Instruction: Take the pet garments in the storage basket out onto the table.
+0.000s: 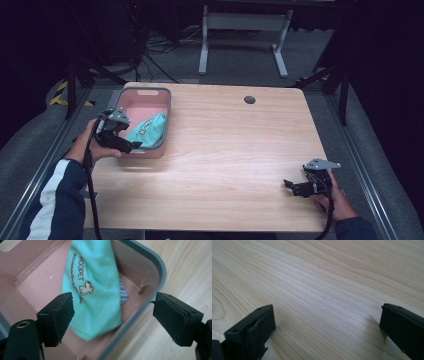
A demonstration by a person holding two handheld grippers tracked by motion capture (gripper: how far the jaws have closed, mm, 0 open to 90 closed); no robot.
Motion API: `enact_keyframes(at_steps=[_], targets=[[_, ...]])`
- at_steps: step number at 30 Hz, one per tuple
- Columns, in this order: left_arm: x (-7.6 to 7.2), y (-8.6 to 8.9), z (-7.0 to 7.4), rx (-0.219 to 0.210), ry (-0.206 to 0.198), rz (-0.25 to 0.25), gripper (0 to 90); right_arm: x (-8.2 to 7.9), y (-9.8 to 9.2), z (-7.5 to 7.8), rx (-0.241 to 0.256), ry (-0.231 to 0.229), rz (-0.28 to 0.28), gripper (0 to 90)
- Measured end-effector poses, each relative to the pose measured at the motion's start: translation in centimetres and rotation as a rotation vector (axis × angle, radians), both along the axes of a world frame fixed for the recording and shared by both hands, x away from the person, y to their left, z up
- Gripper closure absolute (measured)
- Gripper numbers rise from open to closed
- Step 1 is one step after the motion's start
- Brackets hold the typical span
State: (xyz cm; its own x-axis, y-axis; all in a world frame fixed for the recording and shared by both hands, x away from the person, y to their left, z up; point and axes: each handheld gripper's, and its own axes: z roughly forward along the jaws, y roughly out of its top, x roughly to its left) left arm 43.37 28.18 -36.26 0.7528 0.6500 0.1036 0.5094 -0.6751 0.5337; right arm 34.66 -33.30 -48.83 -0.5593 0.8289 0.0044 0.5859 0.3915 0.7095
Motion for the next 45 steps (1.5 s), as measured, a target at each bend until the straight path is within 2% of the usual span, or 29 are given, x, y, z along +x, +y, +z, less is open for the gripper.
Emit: enact_keyframes(at_steps=[2, 4, 6, 8, 9, 10, 17, 19, 22, 24, 26, 28, 31, 33, 34, 36, 40, 43, 45], targets=[[1.2, -0.7, -0.1, 0.013, 0.014, -0.01, 17.7, 0.0, 0.0, 0.0, 0.0, 0.0, 0.0, 0.6], [2.5, -1.3, -0.2, 0.046, 0.042, -0.017, 18.2, 0.0, 0.0, 0.0, 0.0, 0.0, 0.0, 0.6], [2.9, -1.5, -0.2, 0.058, 0.042, -0.018, 18.2, 0.0, 0.0, 0.0, 0.0, 0.0, 0.0, 0.6], [4.0, -2.2, -0.7, 0.083, 0.069, -0.023, 18.6, 0.0, 0.0, 0.0, 0.0, 0.0, 0.0, 0.6], [5.0, -2.8, -1.3, 0.123, 0.088, -0.031, 18.3, 0.0, 0.0, 0.0, 0.0, 0.0, 0.0, 0.6], [5.0, -2.8, -1.3, 0.123, 0.088, -0.031, 18.3, 0.0, 0.0, 0.0, 0.0, 0.0, 0.0, 0.6], [8.3, -4.6, -4.1, 0.223, 0.195, -0.016, 19.5, 0.0, 0.0, 0.0, 0.0, 0.0, 0.0, 0.6], [9.2, -4.7, -5.1, 0.238, 0.242, -0.004, 19.5, 0.0, 0.0, 0.0, 0.0, 0.0, 0.0, 0.6], [9.9, -4.6, -6.3, 0.27, 0.28, 0.019, 17.7, 0.0, 0.0, 0.0, 0.0, 0.0, 0.0, 0.6], [10.2, -4.5, -7.2, 0.284, 0.318, 0.04, 17.6, 0.0, 0.0, 0.0, 0.0, 0.0, 0.0, 0.6], [10.4, -4.3, -7.4, 0.26, 0.336, 0.053, 14.8, 0.0, 0.0, 0.0, 0.0, -0.001, 0.0, 0.6], [10.6, -3.9, -7.4, 0.236, 0.359, 0.049, 16.7, 0.0, 0.0, 0.0, 0.0, -0.001, 0.0, 0.7], [10.5, -3.9, -7.3, 0.223, 0.365, 0.047, 25.6, 0.0, 0.0, 0.0, -0.001, -0.001, -0.001, 0.6], [10.4, -3.7, -7.2, 0.211, 0.374, 0.038, 37.7, 0.0, 0.0, 0.0, 0.0, -0.001, -0.001, 0.6], [10.4, -3.7, -7.0, 0.206, 0.376, 0.032, 37.7, 0.0, 0.0, 0.0, 0.0, -0.001, -0.001, 0.6], [10.3, -3.6, -6.8, 0.205, 0.38, 0.032, 52.0, 0.0, 0.0, 0.0, 0.0, -0.001, -0.001, 0.6], [9.9, -3.7, -6.6, 0.235, 0.342, 0.034, 64.3, 0.0, 0.0, 0.0, -0.001, -0.001, -0.001, 0.6], [9.6, -3.6, -6.3, 0.254, 0.307, 0.049, 67.8, 0.0, 0.0, 0.0, 0.0, -0.001, -0.001, 0.6], [9.3, -3.4, -6.0, 0.249, 0.281, 0.08, 69.0, 0.0, 0.0, 0.0, 0.0, -0.001, -0.001, 0.6]])
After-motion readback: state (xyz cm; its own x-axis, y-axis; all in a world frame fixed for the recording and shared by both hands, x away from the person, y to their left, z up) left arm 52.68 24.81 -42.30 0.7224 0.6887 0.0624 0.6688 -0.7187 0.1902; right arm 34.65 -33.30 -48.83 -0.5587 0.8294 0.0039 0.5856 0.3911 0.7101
